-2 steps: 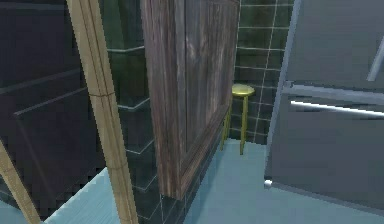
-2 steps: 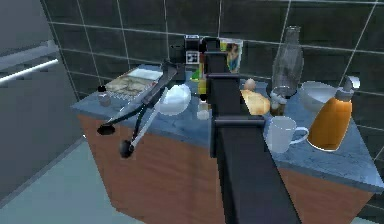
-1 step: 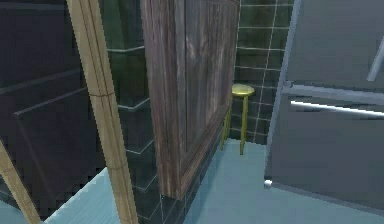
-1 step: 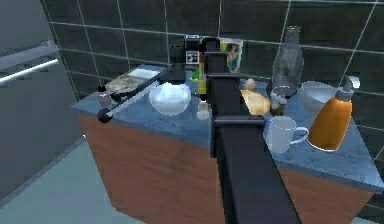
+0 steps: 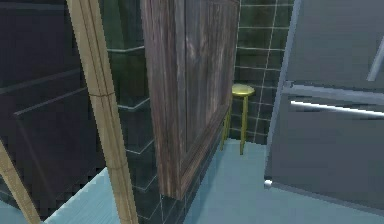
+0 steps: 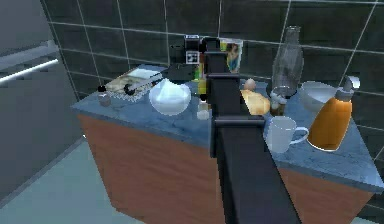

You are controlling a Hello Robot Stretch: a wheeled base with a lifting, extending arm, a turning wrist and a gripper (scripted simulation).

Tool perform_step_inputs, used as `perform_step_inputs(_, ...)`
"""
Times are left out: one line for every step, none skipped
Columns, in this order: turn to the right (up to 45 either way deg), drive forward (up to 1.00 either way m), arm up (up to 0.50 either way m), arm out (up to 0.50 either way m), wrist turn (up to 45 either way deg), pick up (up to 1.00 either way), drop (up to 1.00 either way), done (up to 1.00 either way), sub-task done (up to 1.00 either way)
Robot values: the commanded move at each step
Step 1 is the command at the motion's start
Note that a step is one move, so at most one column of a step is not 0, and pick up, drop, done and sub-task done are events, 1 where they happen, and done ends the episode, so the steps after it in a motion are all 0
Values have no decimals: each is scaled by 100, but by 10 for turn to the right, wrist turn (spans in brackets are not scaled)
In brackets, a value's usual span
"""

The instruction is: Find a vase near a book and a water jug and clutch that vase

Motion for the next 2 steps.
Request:
perform_step_inputs(0,0,0,0,270,0,0,0,0)
perform_step_inputs(0,0,-10,0,0,0,0,0,0)
